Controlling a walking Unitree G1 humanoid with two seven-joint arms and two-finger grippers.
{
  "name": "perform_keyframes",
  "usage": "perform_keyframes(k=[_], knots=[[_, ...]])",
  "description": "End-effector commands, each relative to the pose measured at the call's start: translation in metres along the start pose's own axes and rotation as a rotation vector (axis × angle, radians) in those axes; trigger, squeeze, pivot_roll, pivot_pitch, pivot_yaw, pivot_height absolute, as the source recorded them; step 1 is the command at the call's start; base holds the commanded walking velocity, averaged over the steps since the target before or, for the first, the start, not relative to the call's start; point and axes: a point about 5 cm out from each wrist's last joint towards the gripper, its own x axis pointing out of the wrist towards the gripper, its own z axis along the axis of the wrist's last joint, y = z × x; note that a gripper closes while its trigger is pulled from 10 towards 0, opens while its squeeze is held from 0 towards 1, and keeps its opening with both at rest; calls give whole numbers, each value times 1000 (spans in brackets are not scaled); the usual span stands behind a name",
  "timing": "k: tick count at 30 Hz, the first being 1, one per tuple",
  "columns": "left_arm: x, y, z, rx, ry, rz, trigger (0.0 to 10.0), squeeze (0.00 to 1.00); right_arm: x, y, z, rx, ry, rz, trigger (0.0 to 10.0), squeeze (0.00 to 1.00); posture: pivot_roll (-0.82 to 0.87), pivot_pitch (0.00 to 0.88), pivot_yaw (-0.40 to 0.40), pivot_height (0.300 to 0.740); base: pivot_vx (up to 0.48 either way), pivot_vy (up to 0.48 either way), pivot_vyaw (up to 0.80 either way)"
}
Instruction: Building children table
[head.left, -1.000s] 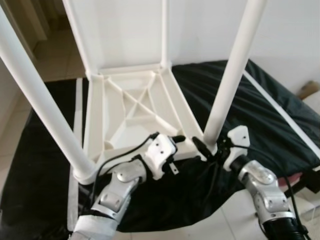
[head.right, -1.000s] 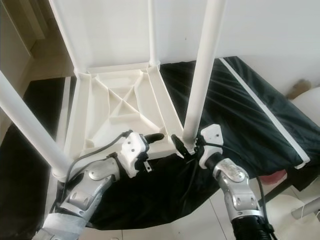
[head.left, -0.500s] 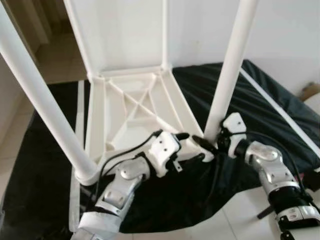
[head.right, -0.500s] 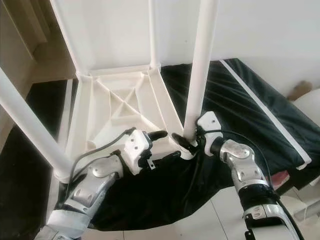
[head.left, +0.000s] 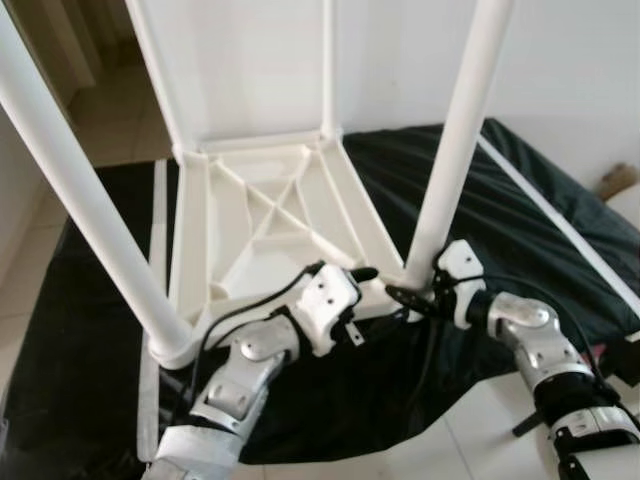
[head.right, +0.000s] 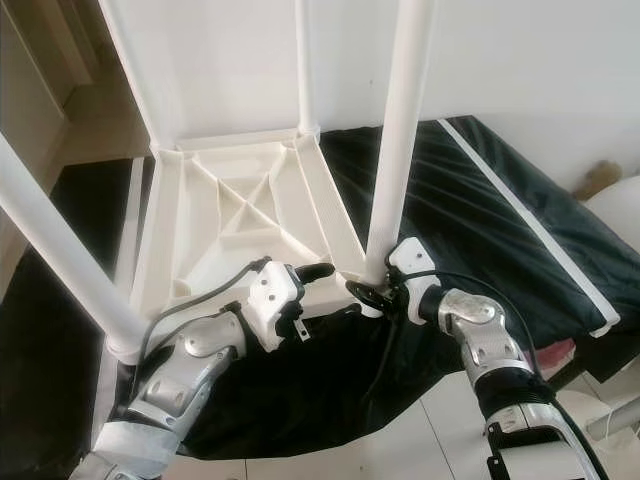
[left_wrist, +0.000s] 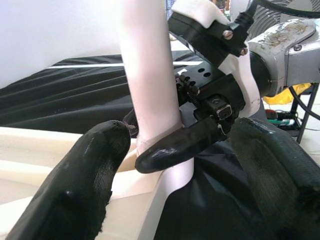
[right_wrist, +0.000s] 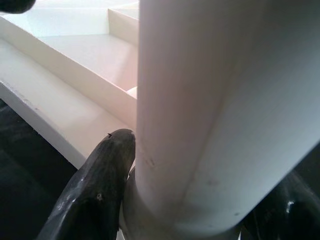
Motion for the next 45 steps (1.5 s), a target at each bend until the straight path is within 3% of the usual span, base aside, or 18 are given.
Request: perform_keyframes(k=[1,2,3,4,8,11,30,39,45], knots=[[-1,-4,-2,-2,7,-27,10000,0,-3,6,-11,20,35,31,0,0,25,0,-5,740,0,0,0],[-1,-4,-3,-3,7,-28,10000,0,-5,7,-14,22,42,27,0,0,19,0,-4,740,0,0,0],[-1,-5,-3,-3,7,-32,10000,0,-8,7,-16,28,47,10,5451,0,14,0,-5,740,0,0,0],[0,-5,-3,-6,7,-36,10000,0,-10,8,-18,45,46,-14,10000,0,14,0,-5,740,0,0,0],[0,-6,-4,-8,6,-41,10000,0,-13,9,-20,67,39,-50,10000,0,10,0,-5,740,0,0,0],[1,-8,-4,-10,5,-48,10000,0,-14,9,-25,1,68,-214,10000,0,3,0,-4,740,0,0,0],[2,-11,-3,-18,2,-76,10000,0,-12,35,-36,168,70,-595,10000,0,-12,0,21,740,0,0,0],[4,-13,-3,-22,-2,-80,10000,0,5,58,-36,310,111,-866,10000,0,-7,0,13,740,0,0,0],[4,-14,-3,-23,-4,-83,10000,0,18,67,-28,343,101,-907,10000,0,-7,0,12,740,0,0,0]])
